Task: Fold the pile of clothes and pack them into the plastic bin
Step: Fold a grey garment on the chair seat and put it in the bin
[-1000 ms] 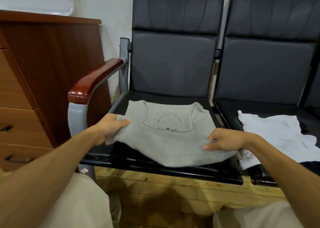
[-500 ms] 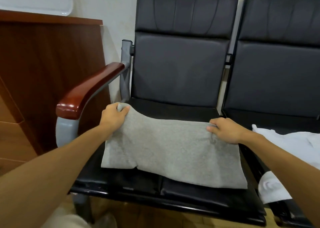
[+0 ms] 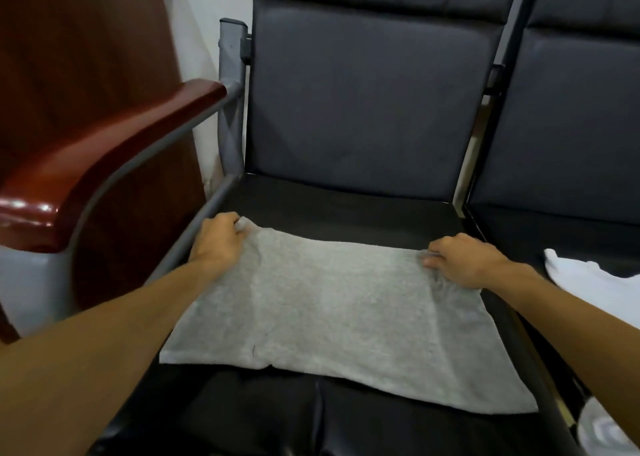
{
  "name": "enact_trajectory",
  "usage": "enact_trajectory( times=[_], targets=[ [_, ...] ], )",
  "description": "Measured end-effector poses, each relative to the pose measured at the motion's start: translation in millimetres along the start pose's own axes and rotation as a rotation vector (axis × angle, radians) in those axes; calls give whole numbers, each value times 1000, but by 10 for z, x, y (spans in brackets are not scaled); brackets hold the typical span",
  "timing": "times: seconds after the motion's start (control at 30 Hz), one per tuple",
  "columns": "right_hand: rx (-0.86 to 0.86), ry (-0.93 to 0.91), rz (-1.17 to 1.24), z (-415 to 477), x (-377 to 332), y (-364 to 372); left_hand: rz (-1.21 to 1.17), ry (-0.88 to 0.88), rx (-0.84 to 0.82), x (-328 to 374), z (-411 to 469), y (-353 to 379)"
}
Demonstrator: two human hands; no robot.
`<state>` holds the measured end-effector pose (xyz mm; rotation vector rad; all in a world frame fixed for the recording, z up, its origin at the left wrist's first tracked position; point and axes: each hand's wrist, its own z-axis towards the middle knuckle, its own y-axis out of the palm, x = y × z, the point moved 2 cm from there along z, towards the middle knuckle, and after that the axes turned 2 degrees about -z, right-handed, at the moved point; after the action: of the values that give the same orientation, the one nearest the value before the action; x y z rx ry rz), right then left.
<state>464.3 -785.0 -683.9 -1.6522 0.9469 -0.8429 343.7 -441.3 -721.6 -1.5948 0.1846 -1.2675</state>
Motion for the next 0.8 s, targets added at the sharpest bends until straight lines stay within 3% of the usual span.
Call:
enact_trajectory(
  times=[0.2,0.37,0.5,0.63,0.7,0.8],
  targets=[
    [224,91,-321,-71,164,27,197,96,35,29,18,88],
    [357,98,-339,-218,167,114,140,33,23,56,-47,86],
    [444,-39,-290,-415,-120,118,211,73,-15,167,-219,-6],
    [122,-251,13,-614,-487,158,452,359,-74,391,-534,-113],
    [-89,-298,105,-727,-632,209,520,470,-256,486,-771,-128],
    [-288,-308,52,-860,-753,373,592,470,-542,423,-1125,-113]
  ],
)
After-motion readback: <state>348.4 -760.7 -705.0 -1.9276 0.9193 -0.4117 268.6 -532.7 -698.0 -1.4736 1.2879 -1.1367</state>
